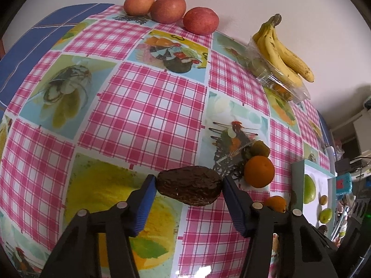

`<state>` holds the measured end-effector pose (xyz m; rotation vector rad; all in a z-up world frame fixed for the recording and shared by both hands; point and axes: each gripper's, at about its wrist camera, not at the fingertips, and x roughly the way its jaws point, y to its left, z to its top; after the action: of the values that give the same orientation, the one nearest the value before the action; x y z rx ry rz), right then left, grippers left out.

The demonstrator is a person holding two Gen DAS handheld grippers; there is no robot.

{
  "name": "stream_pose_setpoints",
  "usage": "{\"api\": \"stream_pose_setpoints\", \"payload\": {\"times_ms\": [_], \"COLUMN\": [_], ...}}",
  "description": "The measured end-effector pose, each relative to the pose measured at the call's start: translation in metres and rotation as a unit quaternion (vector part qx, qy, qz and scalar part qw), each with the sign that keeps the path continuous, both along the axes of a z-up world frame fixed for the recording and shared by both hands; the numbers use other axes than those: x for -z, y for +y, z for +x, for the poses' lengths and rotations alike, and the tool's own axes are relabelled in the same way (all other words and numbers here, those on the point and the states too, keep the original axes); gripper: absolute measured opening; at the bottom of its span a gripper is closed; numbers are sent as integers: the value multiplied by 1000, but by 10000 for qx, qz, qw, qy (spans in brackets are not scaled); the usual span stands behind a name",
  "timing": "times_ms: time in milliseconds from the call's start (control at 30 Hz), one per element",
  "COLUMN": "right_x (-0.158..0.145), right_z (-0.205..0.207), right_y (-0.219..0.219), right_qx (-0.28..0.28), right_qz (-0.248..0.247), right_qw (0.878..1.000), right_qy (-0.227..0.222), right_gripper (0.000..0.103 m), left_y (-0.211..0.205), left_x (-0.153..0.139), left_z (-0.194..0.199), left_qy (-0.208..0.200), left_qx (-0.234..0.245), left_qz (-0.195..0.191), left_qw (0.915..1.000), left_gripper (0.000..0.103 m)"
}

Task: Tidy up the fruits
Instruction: 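Carry the orange with the right gripper while the left gripper carries the date over the tray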

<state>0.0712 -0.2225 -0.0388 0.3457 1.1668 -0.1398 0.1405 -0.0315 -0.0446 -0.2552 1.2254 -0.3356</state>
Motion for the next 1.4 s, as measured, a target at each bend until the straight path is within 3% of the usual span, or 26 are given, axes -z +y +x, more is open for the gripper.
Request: {"api": "stream_pose_setpoints", "payload": {"times_ms": [200,467,767,1067,1400], "right_x": [-4,-36,-58,-63,-62], "right_z": [-3,-10,-31,-70,-103], "right_y": [-2,-15,-60,-135,-193], "right_qx": [71,245,874,1750,2342], "right_qz": [29,-29,-107,-315,-336], "right_qw": [10000,9987,9947,9829,9698], "right_qy": [-44,-455,-540,-481,-587], "right_gripper": [38,37,37,37,37], "left_y": [2,3,-15,-67,-139], "left_x": [-17,-52,-74,-79,-73], "left_z": [-3,-10,-25,-49,-79], "left_qy": [-158,-555,-775,-831,-913], "left_qx": [-51,-94,-4,453,1303], "left_qz": [-68,-103,-127,-94,-12], "left_qw": [9998,9984,9969,9955,9873], "left_gripper": [61,61,61,61,61]}}
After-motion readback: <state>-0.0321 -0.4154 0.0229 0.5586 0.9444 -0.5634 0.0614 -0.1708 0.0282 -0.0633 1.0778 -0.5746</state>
